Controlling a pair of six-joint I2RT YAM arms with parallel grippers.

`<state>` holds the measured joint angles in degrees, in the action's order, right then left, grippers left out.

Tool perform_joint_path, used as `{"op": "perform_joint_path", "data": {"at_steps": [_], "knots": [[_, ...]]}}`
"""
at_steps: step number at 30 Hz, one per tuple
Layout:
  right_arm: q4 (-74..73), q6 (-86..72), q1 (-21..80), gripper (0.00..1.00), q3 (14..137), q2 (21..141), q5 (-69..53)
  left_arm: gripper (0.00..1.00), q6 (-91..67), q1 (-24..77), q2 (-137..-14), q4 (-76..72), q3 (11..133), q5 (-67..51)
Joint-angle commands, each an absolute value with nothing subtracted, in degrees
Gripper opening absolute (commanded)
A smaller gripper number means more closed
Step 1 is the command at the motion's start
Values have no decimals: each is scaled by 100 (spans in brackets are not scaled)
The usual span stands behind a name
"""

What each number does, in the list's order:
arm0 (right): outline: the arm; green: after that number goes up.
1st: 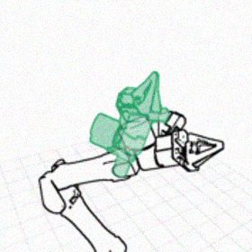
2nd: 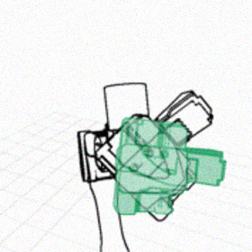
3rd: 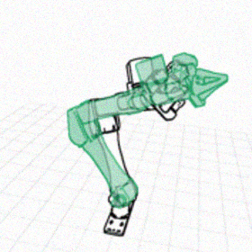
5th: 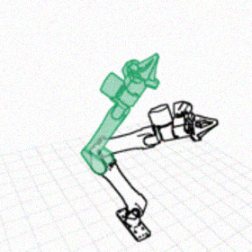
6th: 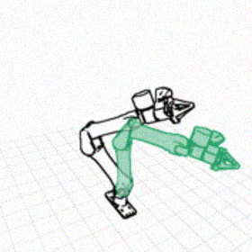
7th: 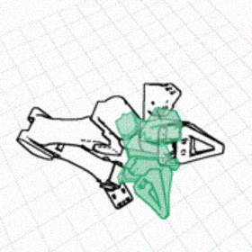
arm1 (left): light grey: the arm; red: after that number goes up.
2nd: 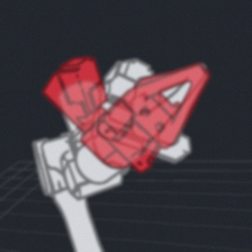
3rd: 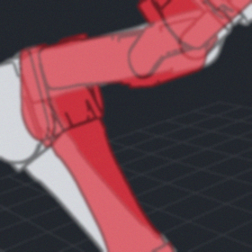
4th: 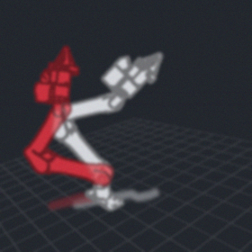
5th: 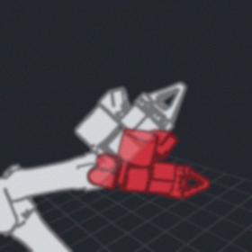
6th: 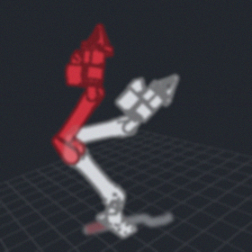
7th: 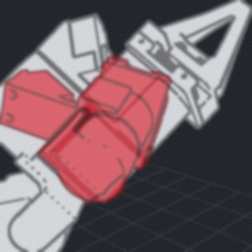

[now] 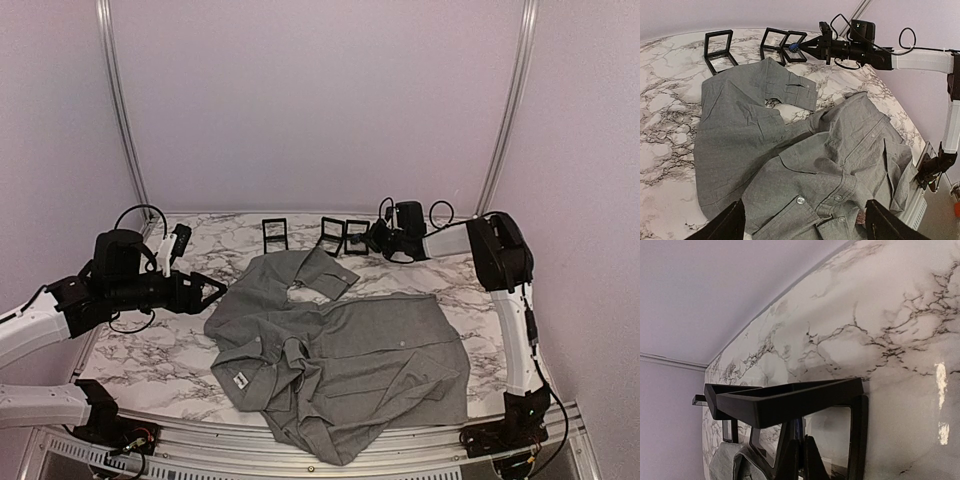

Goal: Remove the brooch from the garment
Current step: Place the brooch in the brooch box.

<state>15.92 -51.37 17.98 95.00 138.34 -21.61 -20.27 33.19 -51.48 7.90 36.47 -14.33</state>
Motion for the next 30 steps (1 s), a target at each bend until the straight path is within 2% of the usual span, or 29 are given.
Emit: {"op": "perform_joint_path", "data": {"at_steps": [1,11,19,30], "knots": [[1510,-5090,1779,2,9707,14014,-2152,85,-2047,3271,-5203,670,3558,-1530],[1227,-4965,1801,9,9933,14083,-2120,85,-2044,3244,-5216,670,3560,-1548],[920,-4746,1827,24,9980,13974,-1923,85,-2054,3218,-5276,634,3557,-1599],[762,-4543,1852,31,9885,13737,-1785,85,-2086,3199,-5322,555,3522,-1679]]}}
